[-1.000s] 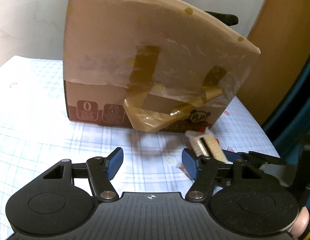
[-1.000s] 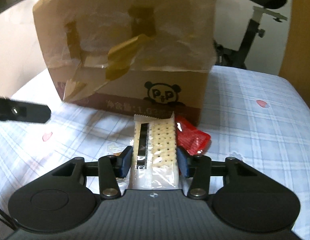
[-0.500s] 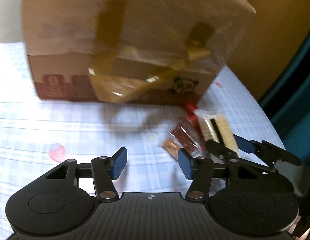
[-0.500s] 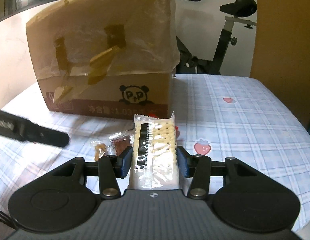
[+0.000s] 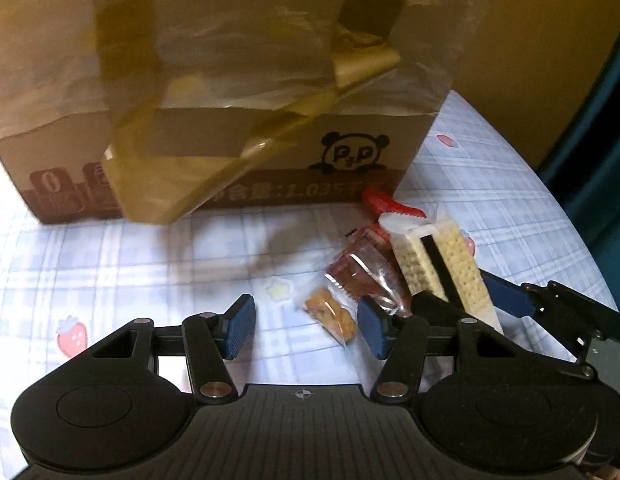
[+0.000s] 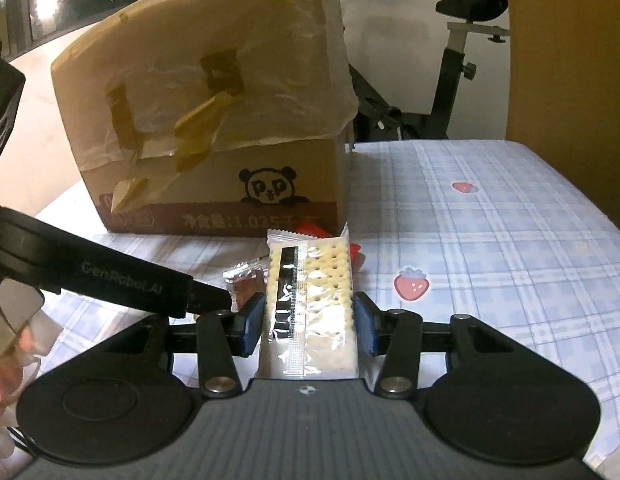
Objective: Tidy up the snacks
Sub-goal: 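Grasp the cracker bar with the right gripper while the left grasps the small peanut packet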
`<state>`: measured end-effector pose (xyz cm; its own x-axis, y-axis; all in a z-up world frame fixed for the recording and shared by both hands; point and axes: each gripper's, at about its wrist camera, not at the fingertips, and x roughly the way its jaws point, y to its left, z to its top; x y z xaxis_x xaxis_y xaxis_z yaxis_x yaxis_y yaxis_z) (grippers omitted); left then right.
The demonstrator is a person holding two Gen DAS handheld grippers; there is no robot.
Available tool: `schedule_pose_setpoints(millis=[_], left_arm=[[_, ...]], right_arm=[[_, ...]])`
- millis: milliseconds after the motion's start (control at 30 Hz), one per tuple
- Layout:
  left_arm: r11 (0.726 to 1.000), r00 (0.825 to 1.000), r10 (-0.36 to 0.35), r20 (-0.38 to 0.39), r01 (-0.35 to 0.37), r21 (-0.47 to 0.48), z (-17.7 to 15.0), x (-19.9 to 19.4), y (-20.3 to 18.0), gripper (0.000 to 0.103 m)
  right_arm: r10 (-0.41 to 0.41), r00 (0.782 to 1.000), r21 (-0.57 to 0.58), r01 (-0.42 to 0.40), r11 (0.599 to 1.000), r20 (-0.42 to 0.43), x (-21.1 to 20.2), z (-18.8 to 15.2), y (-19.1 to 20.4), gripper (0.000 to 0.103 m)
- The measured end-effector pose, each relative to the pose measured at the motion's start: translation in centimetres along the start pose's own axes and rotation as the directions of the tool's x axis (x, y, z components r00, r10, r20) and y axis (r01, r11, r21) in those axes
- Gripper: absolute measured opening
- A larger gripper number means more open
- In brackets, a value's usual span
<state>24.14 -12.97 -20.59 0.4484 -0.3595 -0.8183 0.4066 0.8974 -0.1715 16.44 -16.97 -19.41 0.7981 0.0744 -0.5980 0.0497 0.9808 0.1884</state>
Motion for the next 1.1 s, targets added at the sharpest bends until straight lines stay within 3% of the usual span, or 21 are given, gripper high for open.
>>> schedule_pose_setpoints(millis=[167,367,533,767,833,1100], left_arm=[[1.0,1.0,0.015,0.009,-0.015,0.003,-0.7,-0.9,1.2,0.06],[1.0,1.0,0.022,0.017,-0.022,-0.001,-0.7,-0.8,1.7,0.059],[0.999,0.999,-0.018,0.034,0.016,0.052,-0.9,-1.0,0.8,0.035],[0.997,0.999,-0.007,0.045,0.003,0.082,-0.7,-0.4,-0.3,0.034],[0.996,0.999,-0.001,0.048,-0.004,0.088,-0.7,-0.4,-0.3,0.019],[0.999,0.996,-0.038,0.077,0.035,0.038,-1.8,-2.7,1.6,0.019]], right_arm=[[0.004,1.0,-0.015,-0.004,1.0,0.006,0.0,0.1,0.4,0.049],[0.009,1.0,0.053,-0.009,0.999,-0.001,0.0,0.2,-0.6,0.049],[0.012,1.0,0.045,-0.011,0.999,-0.002,0.0,0.2,-0.4,0.049],[0.017,1.0,0.041,-0.016,0.999,-0.011,0.2,0.3,-0.3,0.049],[0.017,1.0,0.044,-0.016,0.999,-0.012,0.2,0.3,-0.4,0.049],[0.013,1.0,0.045,-0.012,0.999,-0.021,0.3,0.4,-0.3,0.049]])
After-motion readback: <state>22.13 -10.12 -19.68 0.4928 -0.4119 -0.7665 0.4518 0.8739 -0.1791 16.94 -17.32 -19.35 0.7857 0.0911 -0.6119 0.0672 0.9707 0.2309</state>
